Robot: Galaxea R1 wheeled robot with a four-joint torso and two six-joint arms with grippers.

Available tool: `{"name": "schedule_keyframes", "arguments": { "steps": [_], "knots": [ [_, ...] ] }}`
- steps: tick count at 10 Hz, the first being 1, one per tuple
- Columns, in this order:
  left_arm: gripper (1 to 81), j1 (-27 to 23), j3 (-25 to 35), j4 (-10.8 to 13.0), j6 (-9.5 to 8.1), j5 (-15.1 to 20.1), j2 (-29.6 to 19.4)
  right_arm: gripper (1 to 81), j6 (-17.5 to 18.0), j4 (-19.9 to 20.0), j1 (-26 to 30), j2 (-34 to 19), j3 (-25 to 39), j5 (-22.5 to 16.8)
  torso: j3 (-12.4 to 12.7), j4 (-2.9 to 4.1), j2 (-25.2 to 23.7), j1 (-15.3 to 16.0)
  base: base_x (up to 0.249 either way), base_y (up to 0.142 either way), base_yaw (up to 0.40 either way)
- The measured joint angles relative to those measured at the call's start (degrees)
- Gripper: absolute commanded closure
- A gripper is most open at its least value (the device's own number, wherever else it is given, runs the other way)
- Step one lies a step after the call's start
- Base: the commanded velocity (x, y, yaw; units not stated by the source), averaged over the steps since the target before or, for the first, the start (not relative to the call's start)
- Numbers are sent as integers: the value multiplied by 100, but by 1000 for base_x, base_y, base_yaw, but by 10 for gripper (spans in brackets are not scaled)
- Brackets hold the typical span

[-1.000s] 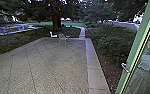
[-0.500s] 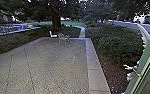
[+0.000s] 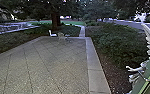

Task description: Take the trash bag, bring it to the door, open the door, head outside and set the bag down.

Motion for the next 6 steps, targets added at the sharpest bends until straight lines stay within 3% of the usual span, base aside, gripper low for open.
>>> {"name": "schedule_keyframes", "arguments": {
  "steps": [6],
  "knots": [
    [811, 15, -1, 0, 0, 41, -2, 10, 0, 0, -28, 16, 0, -15, -5, 0, 9, 9, 98, 0, 0]
  ]
}}
